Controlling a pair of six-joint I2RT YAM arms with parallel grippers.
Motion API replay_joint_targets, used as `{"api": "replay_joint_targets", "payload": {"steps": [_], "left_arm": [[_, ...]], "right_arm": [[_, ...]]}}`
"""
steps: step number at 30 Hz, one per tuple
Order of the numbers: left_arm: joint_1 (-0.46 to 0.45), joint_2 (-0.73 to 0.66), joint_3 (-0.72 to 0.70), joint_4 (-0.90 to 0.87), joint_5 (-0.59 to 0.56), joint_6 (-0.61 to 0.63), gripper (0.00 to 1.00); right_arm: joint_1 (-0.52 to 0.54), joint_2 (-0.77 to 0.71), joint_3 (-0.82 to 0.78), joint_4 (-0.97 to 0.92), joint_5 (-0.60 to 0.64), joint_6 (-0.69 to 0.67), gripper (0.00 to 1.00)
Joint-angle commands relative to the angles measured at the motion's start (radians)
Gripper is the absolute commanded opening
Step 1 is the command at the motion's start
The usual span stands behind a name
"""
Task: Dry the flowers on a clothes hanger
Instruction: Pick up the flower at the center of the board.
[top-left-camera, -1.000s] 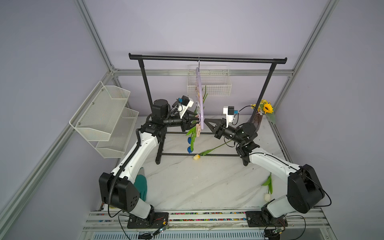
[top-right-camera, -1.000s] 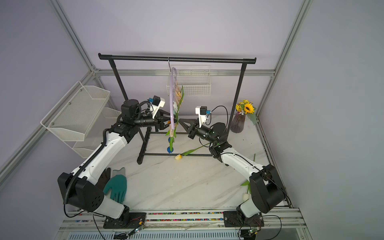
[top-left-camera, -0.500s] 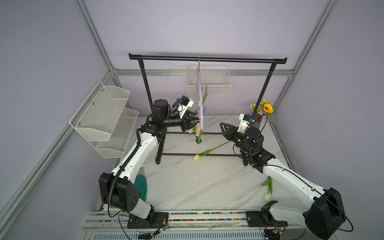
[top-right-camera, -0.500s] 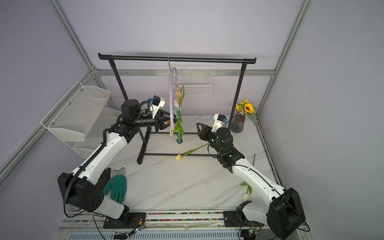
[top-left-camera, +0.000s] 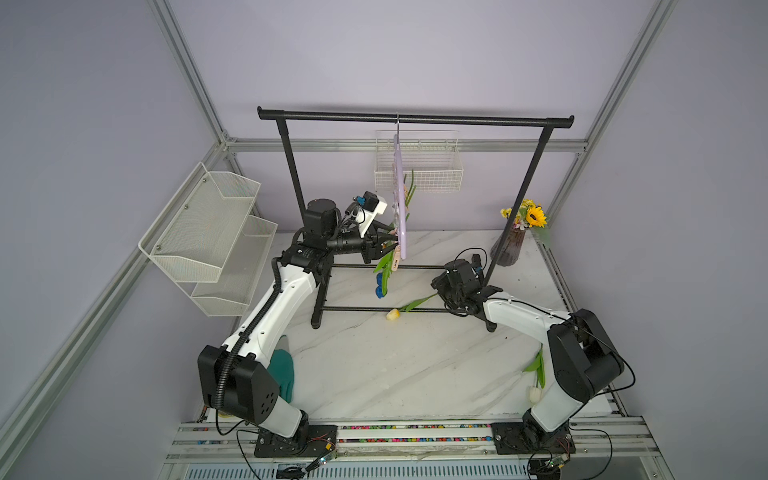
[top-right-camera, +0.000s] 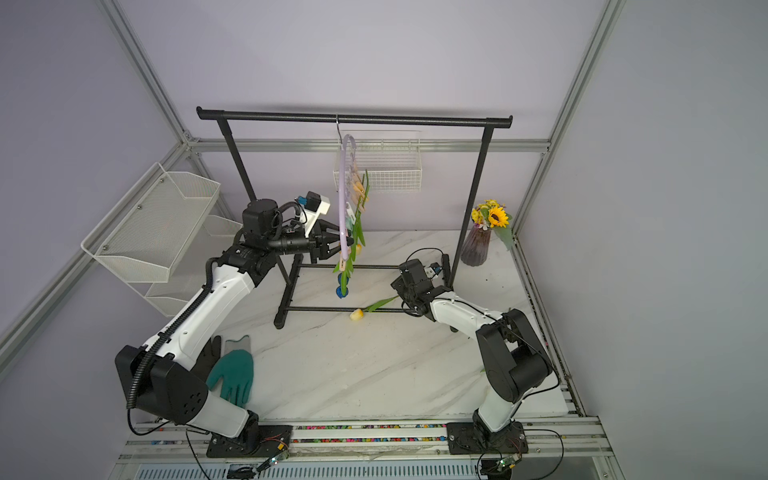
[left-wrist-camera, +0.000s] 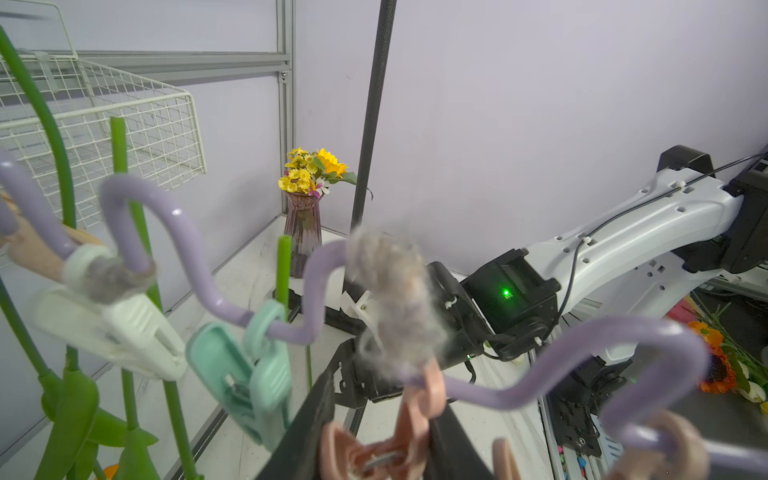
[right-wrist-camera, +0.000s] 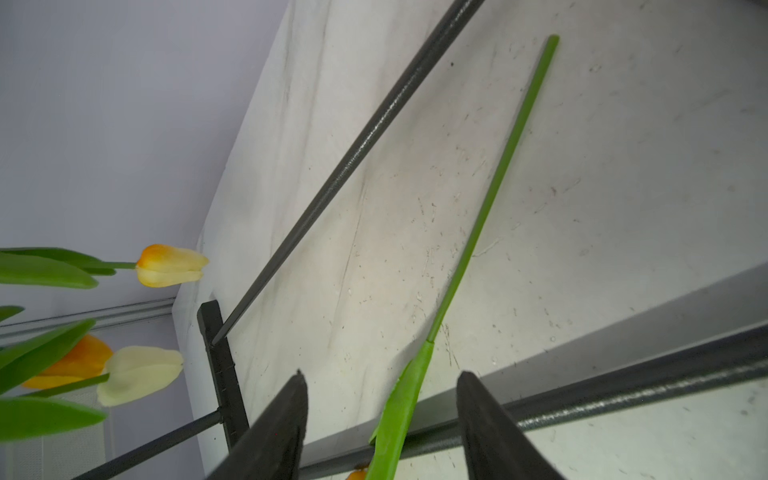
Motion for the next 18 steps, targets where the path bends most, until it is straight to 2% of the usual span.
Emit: {"api": "replay_joint_targets", "payload": {"steps": [1, 8, 18], "left_arm": [[-0.003, -0.039, 0.025, -0.009, 0.002, 0.005, 0.34], [-0.003, -0.045, 0.023, -0.012, 0.002, 0.005, 0.34], [-0.003, -0.052, 0.014, -0.011, 0.000, 0.012, 0.34]], "right_arm": [[-0.007, 0.066, 0.057, -0.049, 0.011, 0.091, 0.60], [-0.009, 0.200, 0.193, -0.214, 0.017, 0.175, 0.54], [-0.010, 0.294, 0.271, -0.307, 0.018, 0.249, 0.48]]}}
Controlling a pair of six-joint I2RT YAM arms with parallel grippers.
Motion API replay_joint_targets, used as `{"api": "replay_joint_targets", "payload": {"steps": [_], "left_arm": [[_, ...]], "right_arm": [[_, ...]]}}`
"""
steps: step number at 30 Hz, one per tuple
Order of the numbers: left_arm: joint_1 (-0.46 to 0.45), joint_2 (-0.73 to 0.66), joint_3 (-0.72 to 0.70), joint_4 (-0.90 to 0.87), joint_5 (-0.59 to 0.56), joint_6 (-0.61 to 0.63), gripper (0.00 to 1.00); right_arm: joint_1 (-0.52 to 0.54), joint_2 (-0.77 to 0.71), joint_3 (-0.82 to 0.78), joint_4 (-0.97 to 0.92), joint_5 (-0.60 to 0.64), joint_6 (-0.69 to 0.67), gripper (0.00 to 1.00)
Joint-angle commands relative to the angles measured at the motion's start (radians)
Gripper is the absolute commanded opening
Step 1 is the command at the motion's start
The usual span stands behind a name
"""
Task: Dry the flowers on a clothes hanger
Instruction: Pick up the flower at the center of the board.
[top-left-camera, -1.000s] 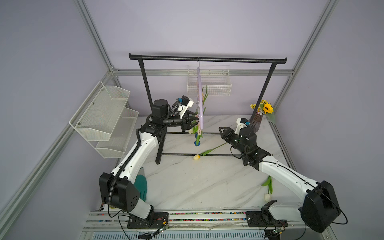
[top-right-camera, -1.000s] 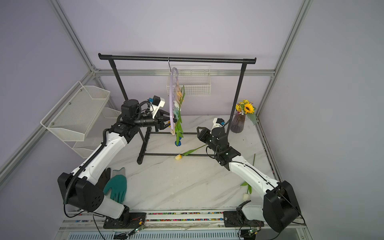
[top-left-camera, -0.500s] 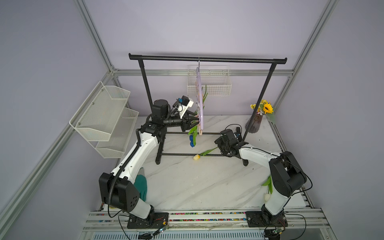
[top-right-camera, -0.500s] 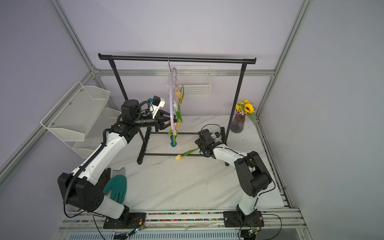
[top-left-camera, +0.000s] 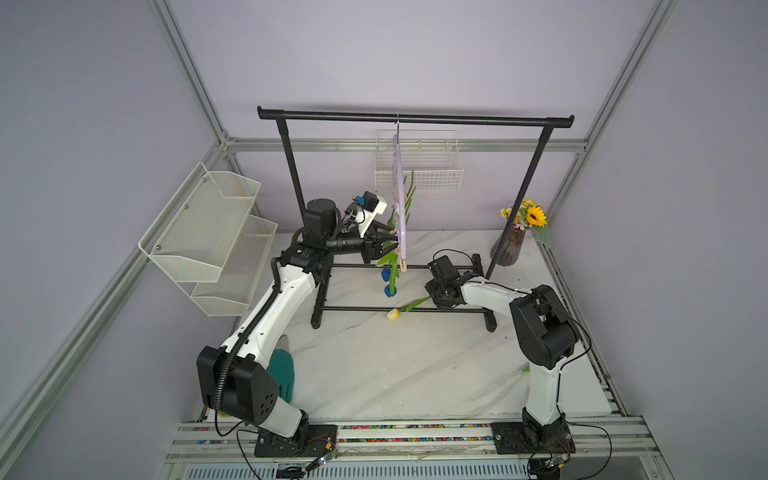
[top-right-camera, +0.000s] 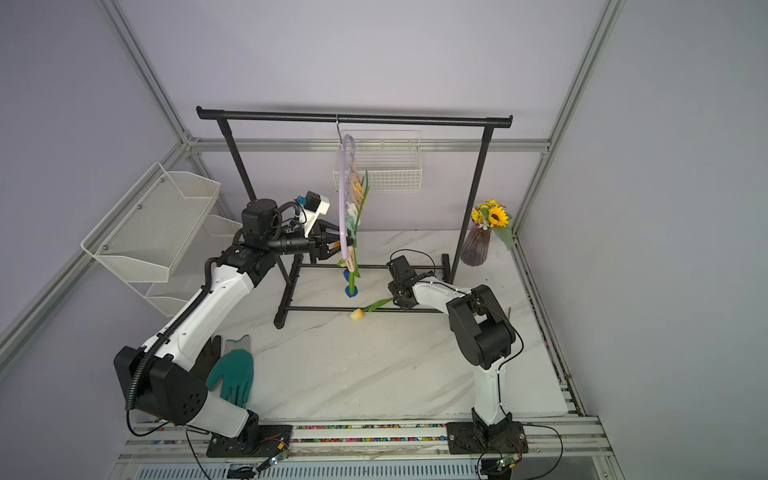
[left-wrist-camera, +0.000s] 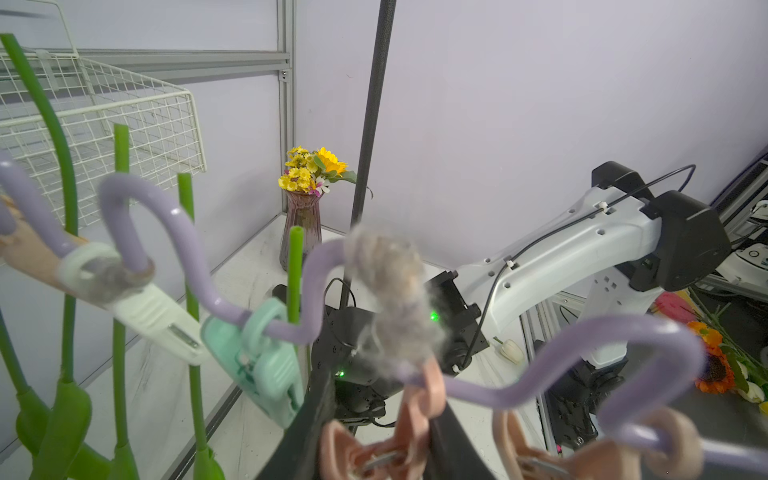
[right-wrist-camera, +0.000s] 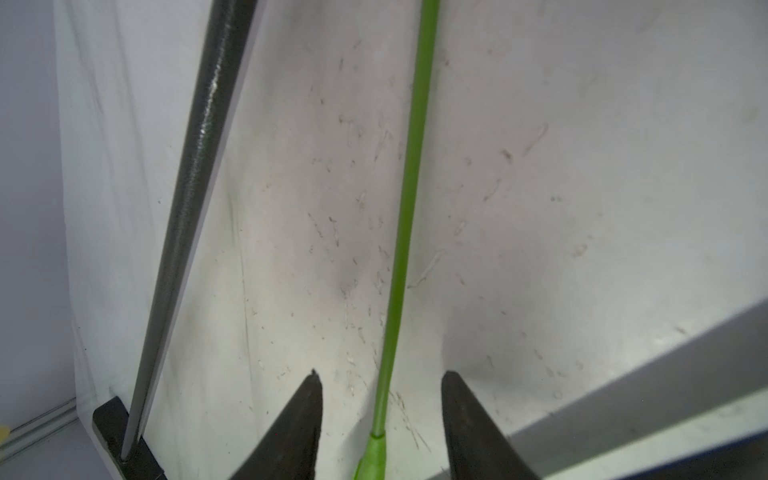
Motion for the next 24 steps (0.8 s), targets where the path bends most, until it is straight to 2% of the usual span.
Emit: {"api": "replay_joint_targets", "payload": {"steps": [1, 7, 10, 14, 21, 24], "left_arm": [[-0.003, -0.045, 0.011, 0.000, 0.001, 0.011, 0.34], [-0.003, -0.050, 0.002, 0.010, 0.006, 0.012, 0.34], [-0.003, -0.052, 0.000, 0.009, 0.006, 0.015, 0.34], [-0.001, -0.053, -0.002, 0.010, 0.006, 0.019, 0.34], [0.000, -0.065, -0.011, 0.010, 0.003, 0.024, 0.34], [0.002, -0.071, -0.013, 0.009, 0.003, 0.025, 0.34]], "right_arm": [[-0.006, 0.032, 0.036, -0.069, 0.006, 0.053, 0.47], [-0.007, 0.082, 0.090, -0.089, -0.017, 0.052, 0.40], [-0.006, 0.093, 0.106, -0.096, -0.026, 0.048, 0.27], [-0.007, 0.112, 0.125, -0.126, -0.036, 0.040, 0.21], [-0.008, 0.126, 0.110, -0.073, -0.060, 0.013, 0.00], [-0.008, 0.110, 0.099, -0.045, -0.056, -0.014, 0.00]]}}
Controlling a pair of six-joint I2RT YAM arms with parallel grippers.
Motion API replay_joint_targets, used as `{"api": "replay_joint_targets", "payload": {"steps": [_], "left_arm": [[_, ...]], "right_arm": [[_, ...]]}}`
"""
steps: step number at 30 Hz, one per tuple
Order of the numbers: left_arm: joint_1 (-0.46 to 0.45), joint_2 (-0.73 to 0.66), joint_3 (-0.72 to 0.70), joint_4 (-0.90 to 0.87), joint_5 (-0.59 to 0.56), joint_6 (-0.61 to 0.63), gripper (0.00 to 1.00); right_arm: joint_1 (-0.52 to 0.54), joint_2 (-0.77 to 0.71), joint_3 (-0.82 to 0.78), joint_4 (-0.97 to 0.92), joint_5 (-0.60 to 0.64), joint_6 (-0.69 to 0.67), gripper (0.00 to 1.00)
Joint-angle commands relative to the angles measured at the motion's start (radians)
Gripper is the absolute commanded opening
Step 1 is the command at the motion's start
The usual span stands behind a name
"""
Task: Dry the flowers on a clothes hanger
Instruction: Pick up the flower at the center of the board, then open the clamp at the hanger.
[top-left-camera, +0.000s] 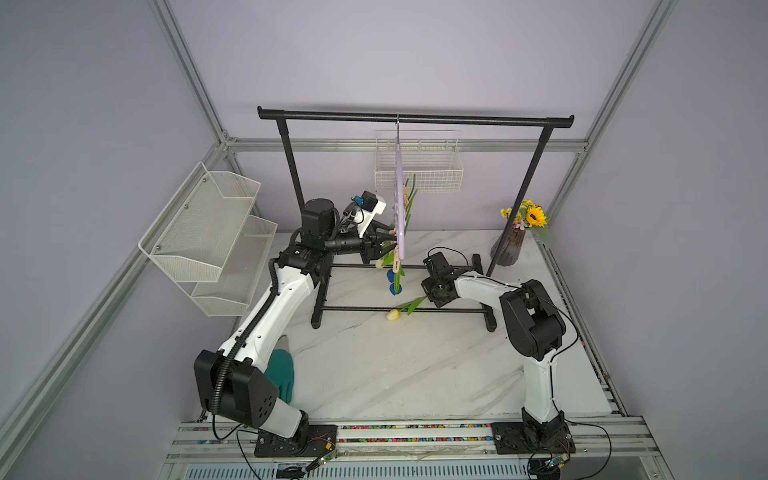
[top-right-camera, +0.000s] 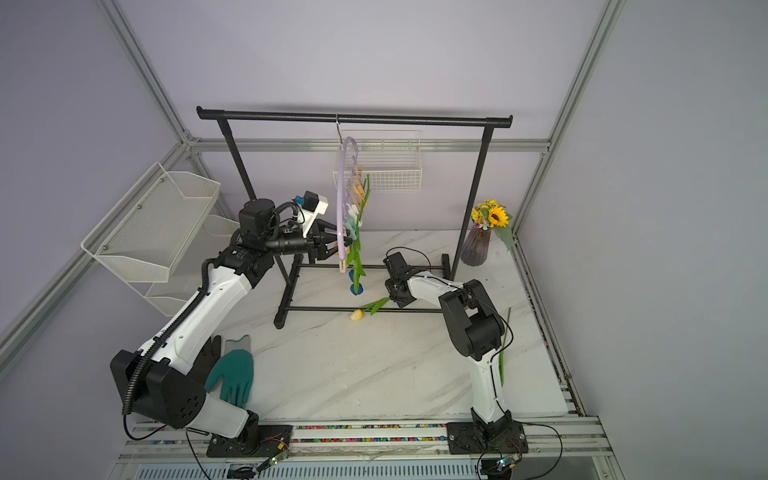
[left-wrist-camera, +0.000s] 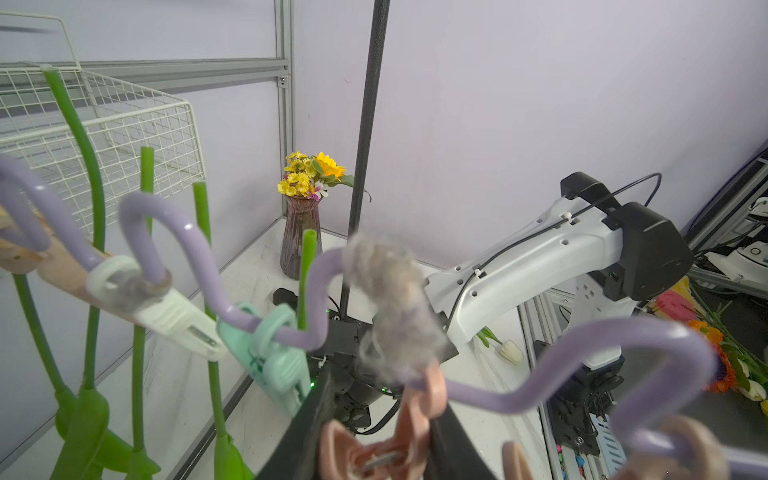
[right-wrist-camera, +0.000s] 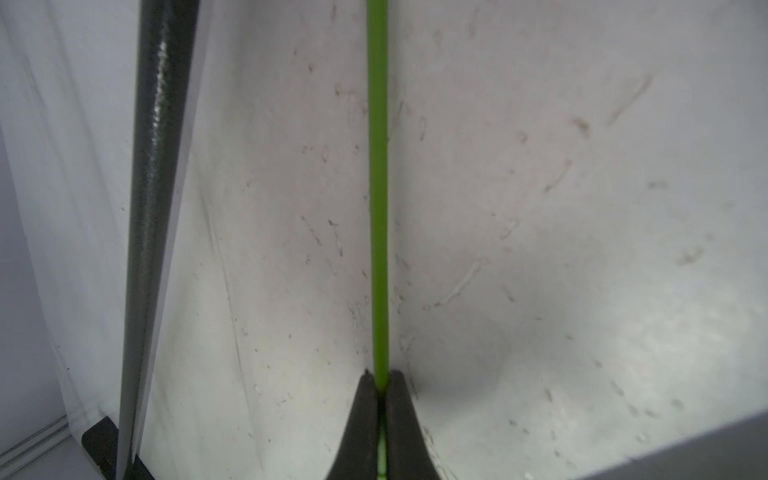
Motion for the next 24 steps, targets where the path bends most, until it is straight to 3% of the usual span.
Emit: {"api": "replay_joint_targets", "payload": {"steps": [1, 6, 10, 15, 24], "left_arm": [[0.002, -0.051, -0.012, 0.010, 0.003, 0.020, 0.34], [0.004, -0.061, -0.018, 0.009, -0.002, 0.019, 0.34], [0.005, -0.064, -0.024, 0.016, 0.000, 0.010, 0.34], [0.008, -0.071, -0.027, 0.024, 0.005, 0.005, 0.33], [0.008, -0.071, -0.033, 0.036, 0.007, -0.022, 0.24]], "right_arm": [[-0.004, 0.004, -0.021, 0.016, 0.000, -0.041, 0.00], [-0.002, -0.091, -0.033, 0.051, 0.068, -0.148, 0.00], [0.001, -0.224, -0.105, 0.220, 0.086, -0.353, 0.00], [0.001, -0.413, -0.330, 0.665, -0.029, -0.602, 0.00], [0.000, -0.570, -0.455, 0.931, -0.256, -0.920, 0.00]]}}
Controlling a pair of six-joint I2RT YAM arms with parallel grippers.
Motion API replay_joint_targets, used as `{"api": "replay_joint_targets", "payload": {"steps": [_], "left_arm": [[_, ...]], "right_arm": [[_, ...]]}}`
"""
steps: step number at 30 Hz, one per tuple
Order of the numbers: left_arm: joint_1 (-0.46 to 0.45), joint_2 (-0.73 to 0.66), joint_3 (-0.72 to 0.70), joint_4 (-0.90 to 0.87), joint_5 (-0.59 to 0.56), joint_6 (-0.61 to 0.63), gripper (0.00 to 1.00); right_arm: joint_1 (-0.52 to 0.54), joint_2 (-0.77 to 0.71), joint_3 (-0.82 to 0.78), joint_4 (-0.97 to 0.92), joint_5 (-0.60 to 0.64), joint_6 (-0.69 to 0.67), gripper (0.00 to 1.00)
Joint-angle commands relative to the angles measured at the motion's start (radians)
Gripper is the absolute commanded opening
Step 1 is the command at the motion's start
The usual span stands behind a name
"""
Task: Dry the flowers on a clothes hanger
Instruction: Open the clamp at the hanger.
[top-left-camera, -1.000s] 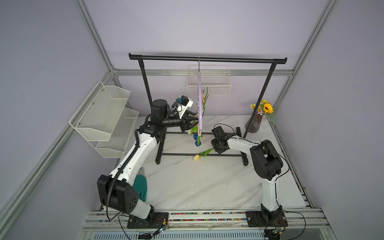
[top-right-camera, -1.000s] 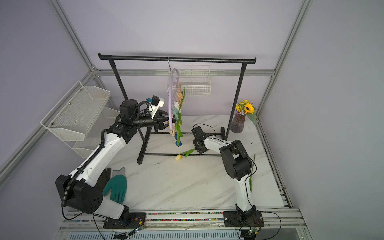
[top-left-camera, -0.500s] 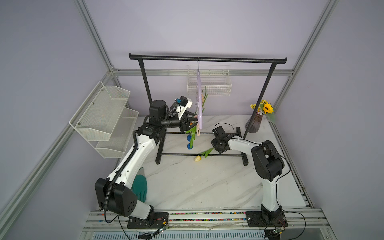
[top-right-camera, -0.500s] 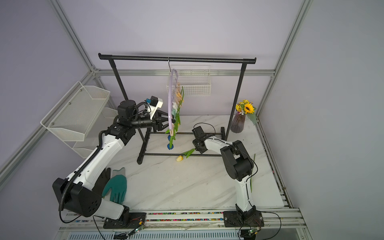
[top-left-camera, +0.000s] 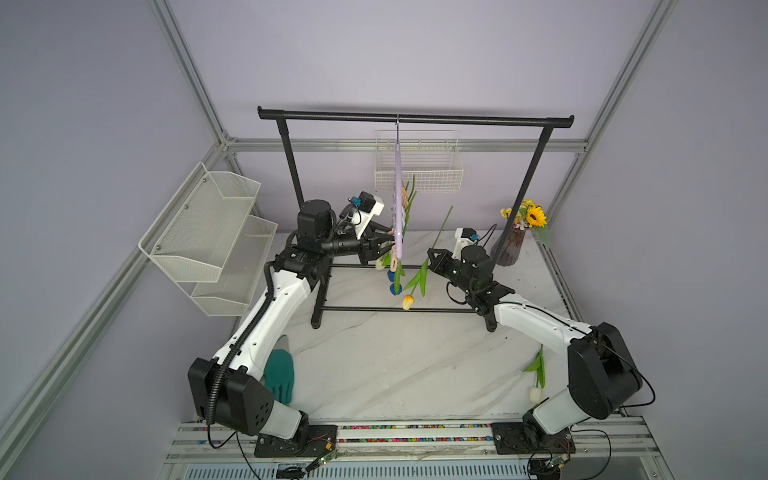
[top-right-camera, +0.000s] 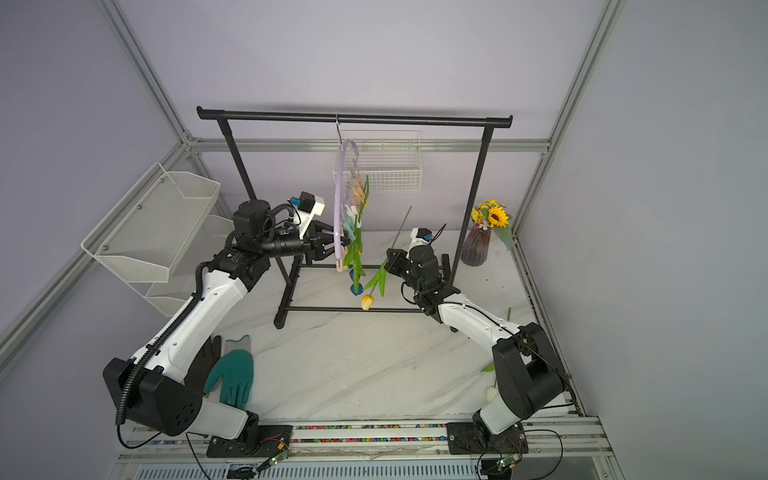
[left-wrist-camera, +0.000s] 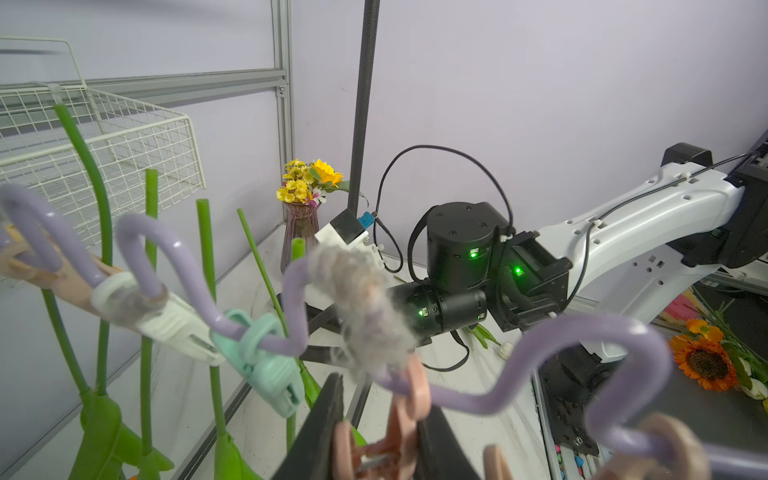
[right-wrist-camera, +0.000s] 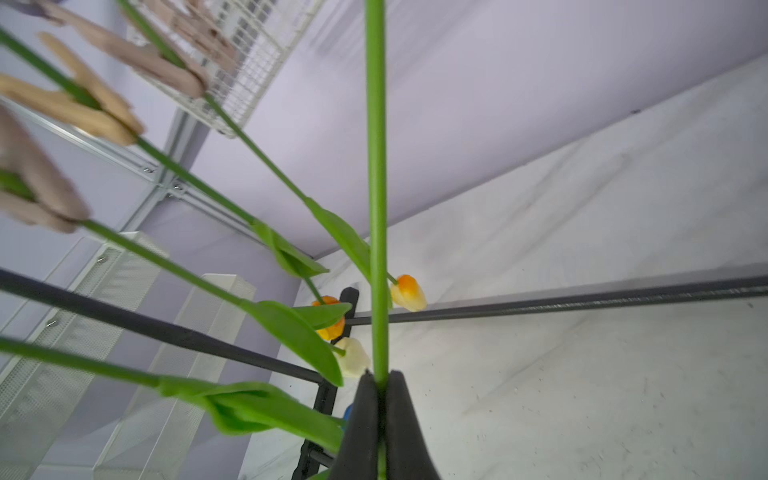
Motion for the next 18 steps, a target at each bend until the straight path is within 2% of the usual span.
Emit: {"api": "replay_joint_targets", "payload": {"steps": [1, 9, 13, 18], "left_arm": [[0.007, -0.035, -0.019, 0.039, 0.007, -0.019, 0.22], [0.007, -0.032, -0.028, 0.059, 0.010, -0.043, 0.11], [0.007, -0.030, -0.030, 0.075, 0.015, -0.058, 0.10], [0.007, -0.024, -0.035, 0.121, 0.024, -0.097, 0.07]], "right_arm": [[0.000, -0.042, -0.058, 0.184, -0.133, -0.174, 0.00], [0.002, -0.100, -0.135, 0.387, -0.381, -0.283, 0.00], [0.003, -0.087, -0.201, 0.593, -0.452, -0.233, 0.00], [0.024, -0.037, -0.220, 0.726, -0.465, -0.124, 0.00]]}}
